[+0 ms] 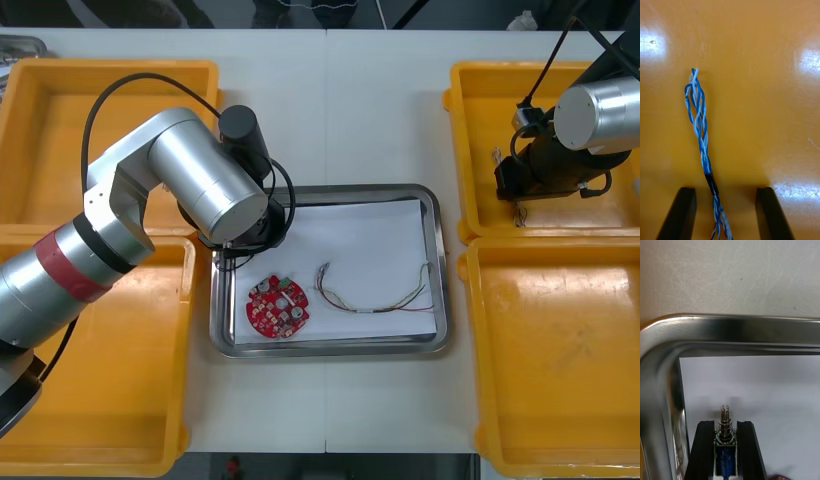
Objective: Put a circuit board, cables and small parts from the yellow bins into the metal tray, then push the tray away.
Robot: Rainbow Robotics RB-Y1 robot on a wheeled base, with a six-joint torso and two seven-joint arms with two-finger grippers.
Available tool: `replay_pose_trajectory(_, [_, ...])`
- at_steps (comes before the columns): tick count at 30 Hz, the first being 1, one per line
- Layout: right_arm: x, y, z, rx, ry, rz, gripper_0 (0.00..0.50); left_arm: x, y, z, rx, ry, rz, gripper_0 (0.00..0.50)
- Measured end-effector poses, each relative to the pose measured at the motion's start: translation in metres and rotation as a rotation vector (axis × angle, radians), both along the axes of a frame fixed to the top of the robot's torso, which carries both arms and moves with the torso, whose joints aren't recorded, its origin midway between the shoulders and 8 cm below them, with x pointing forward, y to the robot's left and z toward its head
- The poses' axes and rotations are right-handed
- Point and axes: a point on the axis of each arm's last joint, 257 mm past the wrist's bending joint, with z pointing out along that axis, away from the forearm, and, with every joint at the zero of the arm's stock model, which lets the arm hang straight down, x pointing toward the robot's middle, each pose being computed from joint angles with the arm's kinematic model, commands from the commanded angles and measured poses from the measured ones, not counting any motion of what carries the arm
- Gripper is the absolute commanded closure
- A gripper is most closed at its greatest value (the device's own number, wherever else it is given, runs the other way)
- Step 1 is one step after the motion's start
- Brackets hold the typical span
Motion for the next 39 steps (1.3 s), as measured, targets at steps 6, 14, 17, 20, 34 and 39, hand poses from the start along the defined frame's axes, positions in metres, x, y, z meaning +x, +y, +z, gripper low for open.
replay_pose_trajectory(6, [0.0,0.001,-0.001,0.0,0.002,0.003,0.5,-0.002,0.001,-0.003,0.0,0.006,0.002,0.0])
replay_pose_trajectory(14, [0.0,0.002,-0.001,0.0,0.001,0.004,0.5,-0.002,0.001,-0.004,0.0,0.006,0.003,0.0])
replay_pose_trajectory(17, [-0.001,0.002,0.001,-0.005,0.003,0.008,0.5,-0.002,0.001,-0.004,0.0,0.006,0.003,0.0])
replay_pose_trajectory(20, [-0.009,0.002,0.006,-0.028,0.025,0.014,0.5,-0.002,0.001,-0.003,-0.001,0.005,0.001,0.0])
replay_pose_trajectory(34, [-0.03,-0.003,0.069,0.015,0.014,-0.011,0.5,-0.035,-0.014,0.041,0.005,0.006,-0.06,0.0])
replay_pose_trajectory(39, [-0.045,-0.002,0.079,-0.003,0.043,0.006,0.5,-0.041,-0.005,0.06,0.004,0.01,-0.039,0.0])
